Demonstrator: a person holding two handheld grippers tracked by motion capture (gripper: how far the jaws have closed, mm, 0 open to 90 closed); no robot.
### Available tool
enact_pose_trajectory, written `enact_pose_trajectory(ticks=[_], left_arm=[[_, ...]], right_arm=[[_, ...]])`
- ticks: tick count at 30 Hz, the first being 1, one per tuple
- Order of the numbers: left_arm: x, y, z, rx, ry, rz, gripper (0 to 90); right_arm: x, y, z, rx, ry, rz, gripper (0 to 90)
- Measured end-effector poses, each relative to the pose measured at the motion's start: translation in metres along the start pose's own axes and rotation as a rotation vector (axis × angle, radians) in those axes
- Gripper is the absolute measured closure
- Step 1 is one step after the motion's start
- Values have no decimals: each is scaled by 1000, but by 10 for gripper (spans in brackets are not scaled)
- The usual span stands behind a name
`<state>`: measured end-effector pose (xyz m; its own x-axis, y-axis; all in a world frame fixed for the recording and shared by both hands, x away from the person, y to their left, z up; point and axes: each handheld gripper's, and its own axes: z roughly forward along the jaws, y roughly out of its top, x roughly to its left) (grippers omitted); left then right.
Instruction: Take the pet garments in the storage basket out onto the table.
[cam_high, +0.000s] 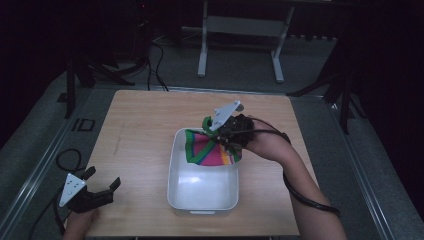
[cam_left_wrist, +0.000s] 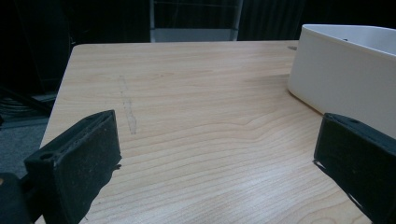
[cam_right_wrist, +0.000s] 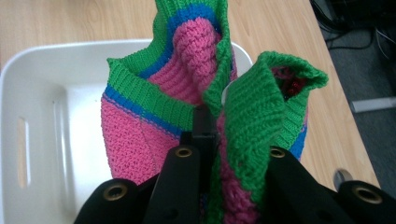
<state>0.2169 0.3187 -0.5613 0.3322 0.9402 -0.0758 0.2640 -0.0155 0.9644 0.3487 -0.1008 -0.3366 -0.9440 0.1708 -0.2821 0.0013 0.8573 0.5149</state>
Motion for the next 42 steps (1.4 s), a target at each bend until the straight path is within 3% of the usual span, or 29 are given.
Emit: enact_pose_trajectory(ticks=[16, 31, 37, 42], left_arm=[[-1, 0, 1, 2, 4, 5, 9], [0, 0, 1, 3, 5, 0, 9], [0, 0, 1, 3, 4, -1, 9], [0, 0, 0, 4, 3, 1, 9]], right_arm=[[-24, -65, -42, 19, -92, 119, 831], [-33, -136, -73, 39, -149, 227, 830], [-30, -156, -74, 16, -146, 267, 830], [-25, -176, -53, 47, -130, 295, 829]])
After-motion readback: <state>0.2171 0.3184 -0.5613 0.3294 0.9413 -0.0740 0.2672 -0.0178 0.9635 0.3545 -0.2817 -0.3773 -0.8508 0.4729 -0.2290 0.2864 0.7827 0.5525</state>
